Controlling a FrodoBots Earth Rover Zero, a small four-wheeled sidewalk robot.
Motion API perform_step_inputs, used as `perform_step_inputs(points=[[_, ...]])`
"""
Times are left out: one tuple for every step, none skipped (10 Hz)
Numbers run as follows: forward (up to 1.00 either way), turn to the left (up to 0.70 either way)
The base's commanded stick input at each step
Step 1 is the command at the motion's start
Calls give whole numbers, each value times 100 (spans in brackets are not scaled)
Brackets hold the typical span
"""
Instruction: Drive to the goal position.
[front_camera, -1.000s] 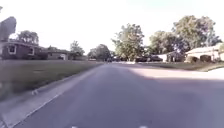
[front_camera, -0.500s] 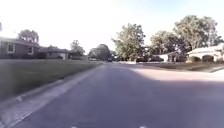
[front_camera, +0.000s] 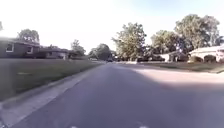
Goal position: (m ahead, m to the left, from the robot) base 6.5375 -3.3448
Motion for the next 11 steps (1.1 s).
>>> perform_step_inputs(points=[[84, 0], [84, 0], [84, 0], [84, 0], [85, 0], [86, 0], [90, 0], [95, 0], [99, 0], [100, 0], [100, 0]])
